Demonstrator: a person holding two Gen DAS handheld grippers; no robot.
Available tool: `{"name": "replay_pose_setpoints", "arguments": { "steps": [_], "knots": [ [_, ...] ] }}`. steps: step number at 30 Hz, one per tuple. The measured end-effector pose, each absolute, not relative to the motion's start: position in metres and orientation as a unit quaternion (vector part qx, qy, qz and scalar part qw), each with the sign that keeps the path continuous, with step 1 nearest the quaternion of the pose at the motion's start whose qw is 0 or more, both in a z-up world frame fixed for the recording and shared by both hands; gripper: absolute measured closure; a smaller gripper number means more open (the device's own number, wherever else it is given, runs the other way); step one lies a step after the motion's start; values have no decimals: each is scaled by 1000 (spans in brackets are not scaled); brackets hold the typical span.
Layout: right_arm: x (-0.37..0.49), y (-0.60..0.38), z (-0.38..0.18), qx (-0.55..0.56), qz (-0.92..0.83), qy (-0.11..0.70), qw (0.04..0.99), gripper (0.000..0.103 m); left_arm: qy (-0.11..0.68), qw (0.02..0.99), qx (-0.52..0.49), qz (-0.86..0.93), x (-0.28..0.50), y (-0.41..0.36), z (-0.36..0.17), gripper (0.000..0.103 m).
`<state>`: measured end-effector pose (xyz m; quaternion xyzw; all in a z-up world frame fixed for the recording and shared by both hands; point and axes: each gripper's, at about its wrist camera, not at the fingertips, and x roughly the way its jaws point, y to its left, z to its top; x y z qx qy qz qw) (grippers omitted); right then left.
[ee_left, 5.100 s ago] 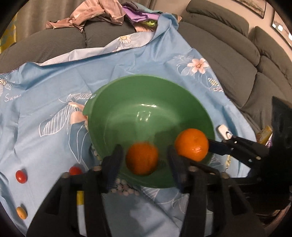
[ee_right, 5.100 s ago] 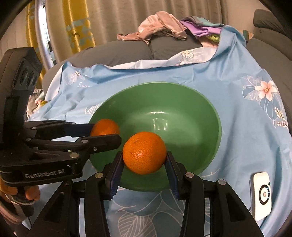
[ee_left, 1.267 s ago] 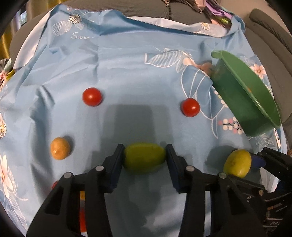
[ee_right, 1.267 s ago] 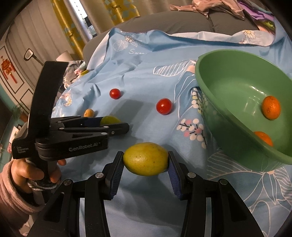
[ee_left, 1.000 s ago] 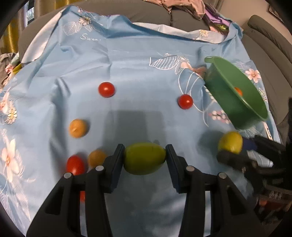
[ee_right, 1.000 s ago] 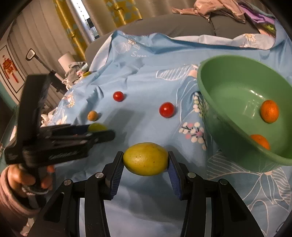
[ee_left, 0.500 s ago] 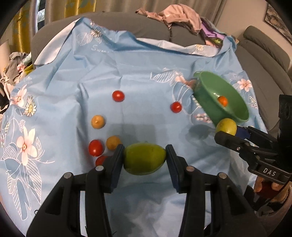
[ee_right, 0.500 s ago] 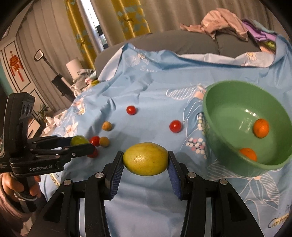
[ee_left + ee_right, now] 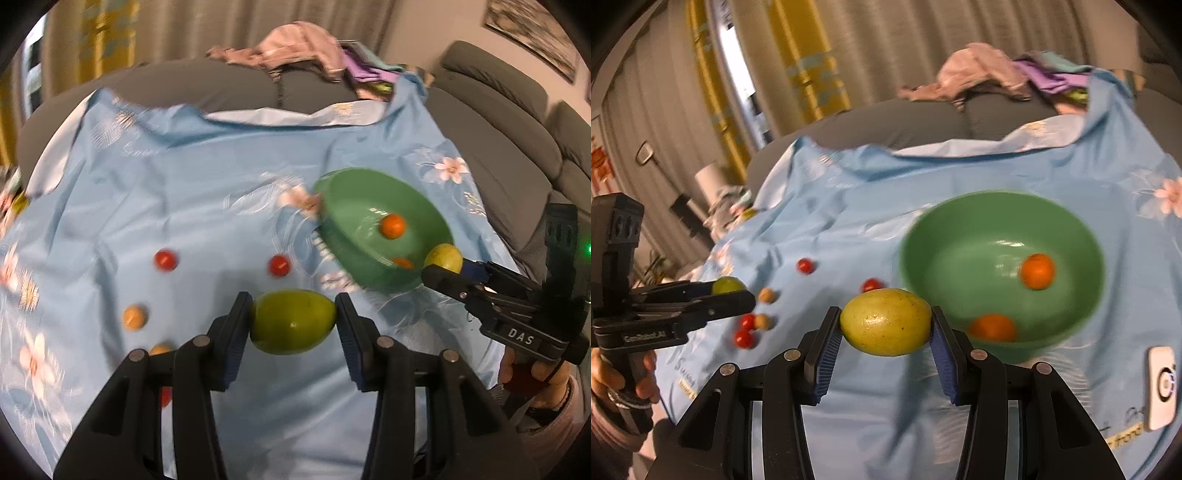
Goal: Organize fruits
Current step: 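Carry both fruits over the green bowl and release them inside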
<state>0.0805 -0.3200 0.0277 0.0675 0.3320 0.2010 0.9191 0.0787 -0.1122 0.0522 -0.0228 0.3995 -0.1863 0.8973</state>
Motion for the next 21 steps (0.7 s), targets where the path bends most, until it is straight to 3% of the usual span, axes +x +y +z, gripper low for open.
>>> {"name": "replay_pose_setpoints", "arguments": {
  "steps": [21],
  "knots": [
    [110, -379, 11, 78, 123, 347, 927, 55, 419, 866, 57, -266, 155, -226, 21, 57]
  ]
}}
